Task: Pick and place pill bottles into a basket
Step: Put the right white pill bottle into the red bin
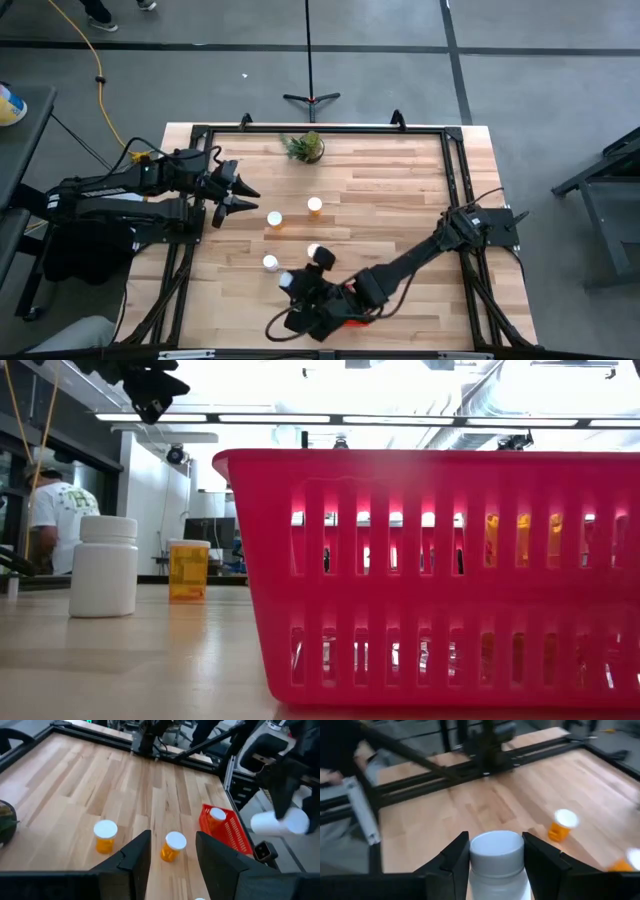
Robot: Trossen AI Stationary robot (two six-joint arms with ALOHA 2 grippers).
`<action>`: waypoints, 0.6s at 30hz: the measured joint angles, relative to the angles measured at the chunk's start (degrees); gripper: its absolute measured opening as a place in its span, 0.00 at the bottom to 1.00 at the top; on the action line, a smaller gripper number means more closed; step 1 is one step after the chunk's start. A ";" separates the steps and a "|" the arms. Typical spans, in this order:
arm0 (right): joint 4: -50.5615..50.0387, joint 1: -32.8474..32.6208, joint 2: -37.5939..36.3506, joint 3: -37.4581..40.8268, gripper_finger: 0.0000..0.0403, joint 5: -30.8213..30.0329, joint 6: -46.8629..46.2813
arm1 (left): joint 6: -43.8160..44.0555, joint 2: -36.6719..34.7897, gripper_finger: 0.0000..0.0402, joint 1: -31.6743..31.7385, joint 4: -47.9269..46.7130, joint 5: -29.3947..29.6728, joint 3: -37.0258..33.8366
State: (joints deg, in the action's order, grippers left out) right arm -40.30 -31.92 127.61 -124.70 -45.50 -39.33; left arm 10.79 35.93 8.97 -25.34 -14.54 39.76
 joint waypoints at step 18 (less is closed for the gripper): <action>-7.79 -4.87 2.29 -0.04 0.35 -8.75 -21.34 | -1.51 -1.38 0.47 0.00 3.47 -0.01 -0.74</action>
State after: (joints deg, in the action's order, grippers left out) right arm -48.09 -36.79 129.90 -124.75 -54.25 -60.67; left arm 9.28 34.54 8.97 -21.87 -14.55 39.03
